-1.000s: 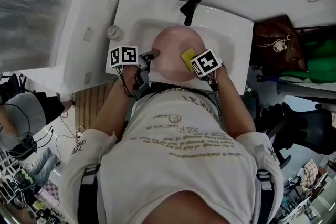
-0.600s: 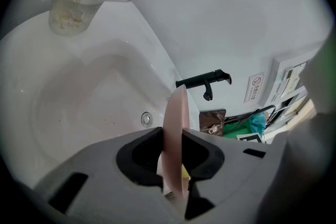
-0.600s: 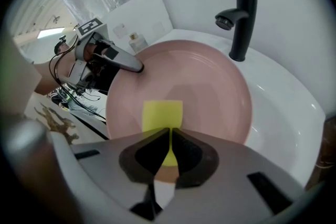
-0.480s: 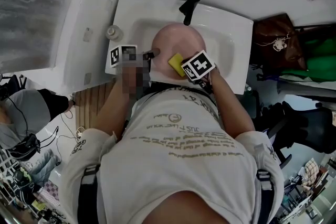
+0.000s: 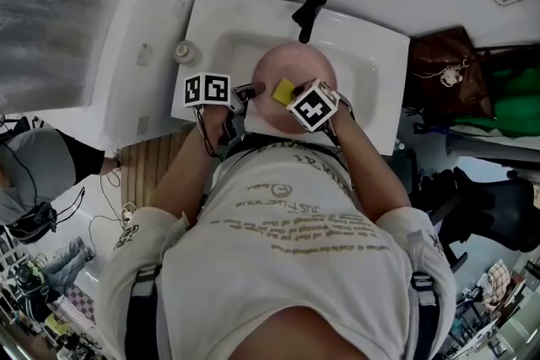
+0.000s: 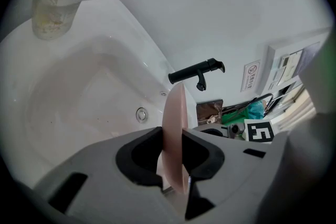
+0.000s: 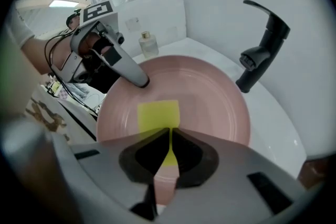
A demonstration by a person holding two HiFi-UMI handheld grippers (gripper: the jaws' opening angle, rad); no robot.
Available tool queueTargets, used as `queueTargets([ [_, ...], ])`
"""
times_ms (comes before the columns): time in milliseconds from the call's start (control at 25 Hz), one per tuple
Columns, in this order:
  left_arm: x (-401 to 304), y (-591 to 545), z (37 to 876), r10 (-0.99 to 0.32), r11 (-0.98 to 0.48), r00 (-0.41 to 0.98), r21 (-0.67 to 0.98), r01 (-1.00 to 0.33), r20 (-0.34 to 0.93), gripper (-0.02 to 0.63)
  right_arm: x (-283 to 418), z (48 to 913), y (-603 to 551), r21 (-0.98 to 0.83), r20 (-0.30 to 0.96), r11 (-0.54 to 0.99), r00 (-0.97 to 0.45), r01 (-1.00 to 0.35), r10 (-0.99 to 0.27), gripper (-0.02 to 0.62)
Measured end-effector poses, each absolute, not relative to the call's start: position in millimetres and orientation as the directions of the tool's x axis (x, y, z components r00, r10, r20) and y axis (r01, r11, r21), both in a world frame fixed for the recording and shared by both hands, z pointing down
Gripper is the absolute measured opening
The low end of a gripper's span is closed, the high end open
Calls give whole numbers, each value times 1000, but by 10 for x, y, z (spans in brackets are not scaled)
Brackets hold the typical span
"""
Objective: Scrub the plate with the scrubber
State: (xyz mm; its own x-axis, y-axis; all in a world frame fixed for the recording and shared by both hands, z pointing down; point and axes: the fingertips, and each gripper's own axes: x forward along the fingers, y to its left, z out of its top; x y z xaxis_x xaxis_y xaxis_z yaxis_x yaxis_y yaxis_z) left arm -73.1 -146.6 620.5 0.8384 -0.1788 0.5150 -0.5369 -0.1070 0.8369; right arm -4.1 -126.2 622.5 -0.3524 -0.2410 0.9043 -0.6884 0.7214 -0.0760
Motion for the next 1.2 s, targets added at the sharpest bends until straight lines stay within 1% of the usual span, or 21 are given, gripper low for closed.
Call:
queueTargets([
  [160,-687,-1386,6219,-145,-116,846,840,-529,513,81,39,6212,-1411,-2,900,721,-315,-693,-301,37],
  [360,-625,-1307,6188,-102,-180,850,831,-527,517,84,229,6236,-1568,87,898,704,-251,-705,-362,37],
  [600,-594,-1298,6162,-96,-159,871,857,-491,481,84,481,6186,-1776,140,882,647,-202,-750,-426,37],
  [840,-637,-1334,6174,-110,-134,872,862,-489,477,84,585,6217,-1770,132,885,630,-195,-765,-423,37],
  [1040,-667,-1365,6219,-122,-116,864,858,-501,488,84,420,6272,-1556,40,896,668,-270,-743,-354,37],
  [1200,-688,-1389,6261,-134,-97,857,854,-511,497,86,313,6337,-1354,-8,902,689,-303,-725,-308,37],
])
